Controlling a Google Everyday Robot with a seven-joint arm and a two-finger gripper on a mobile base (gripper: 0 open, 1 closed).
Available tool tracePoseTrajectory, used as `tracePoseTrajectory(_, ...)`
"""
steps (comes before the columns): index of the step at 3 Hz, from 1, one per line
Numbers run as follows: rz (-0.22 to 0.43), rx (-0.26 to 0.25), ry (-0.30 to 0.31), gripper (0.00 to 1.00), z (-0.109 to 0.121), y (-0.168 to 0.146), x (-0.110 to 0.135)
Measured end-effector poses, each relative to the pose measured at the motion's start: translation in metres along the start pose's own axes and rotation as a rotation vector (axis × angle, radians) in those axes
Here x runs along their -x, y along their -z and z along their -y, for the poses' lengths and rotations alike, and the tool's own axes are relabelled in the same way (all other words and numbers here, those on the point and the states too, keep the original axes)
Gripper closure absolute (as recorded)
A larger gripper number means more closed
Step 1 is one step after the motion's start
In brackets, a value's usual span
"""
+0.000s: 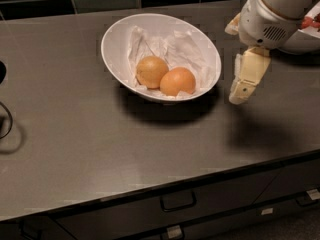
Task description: Pick orange from white bowl
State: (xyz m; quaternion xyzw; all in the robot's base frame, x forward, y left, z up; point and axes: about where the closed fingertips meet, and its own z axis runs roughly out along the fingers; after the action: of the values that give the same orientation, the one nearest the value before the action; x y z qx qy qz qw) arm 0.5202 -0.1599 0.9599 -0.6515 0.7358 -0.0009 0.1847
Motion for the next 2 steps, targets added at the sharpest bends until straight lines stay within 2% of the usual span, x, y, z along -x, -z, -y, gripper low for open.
tracePoseTrajectory(1,0.018,0.026,0.001,0.00,0.008,-0.012,0.010)
tracePoseTrajectory(2,0.065,0.058,0.019,0.00,0.024,-0.032,0.039)
